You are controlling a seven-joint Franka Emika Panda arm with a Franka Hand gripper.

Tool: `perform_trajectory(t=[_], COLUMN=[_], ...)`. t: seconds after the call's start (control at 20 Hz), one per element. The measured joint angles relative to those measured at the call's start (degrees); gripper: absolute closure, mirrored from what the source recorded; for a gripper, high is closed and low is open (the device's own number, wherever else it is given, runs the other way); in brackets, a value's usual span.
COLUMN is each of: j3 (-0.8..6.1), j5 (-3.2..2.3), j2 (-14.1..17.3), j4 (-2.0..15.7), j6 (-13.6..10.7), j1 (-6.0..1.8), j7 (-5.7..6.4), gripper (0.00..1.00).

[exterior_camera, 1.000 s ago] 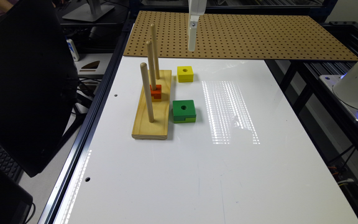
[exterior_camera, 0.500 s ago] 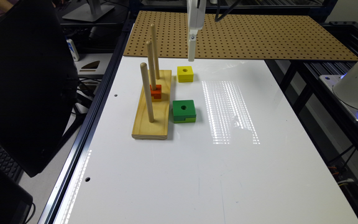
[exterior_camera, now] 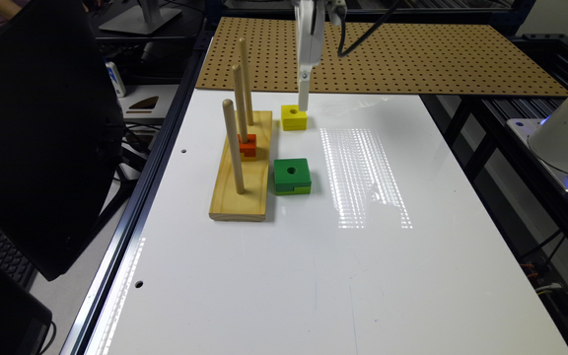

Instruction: Pick up yellow block.

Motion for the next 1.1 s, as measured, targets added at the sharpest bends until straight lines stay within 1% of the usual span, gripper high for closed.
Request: perform_trajectory(t=[0.35,0.7,0.85,0.95,1.1], j3=[0.02,0.60,0.70,0.70,0.71], j5=[0.00,0.00,0.00,0.00,0.00], j2=[0.1,0.1,0.4,1.5,3.7], j4=[0.07,0.71,0.76,0.80,0.98], j6=[0.1,0.1,0.1,0.9,3.1], j1=[0.00,0.01,0.01,0.01,0.01], j7=[0.00,0.09,0.09,0.09,0.09], gripper=[0.00,0.00,0.00,0.00,0.00])
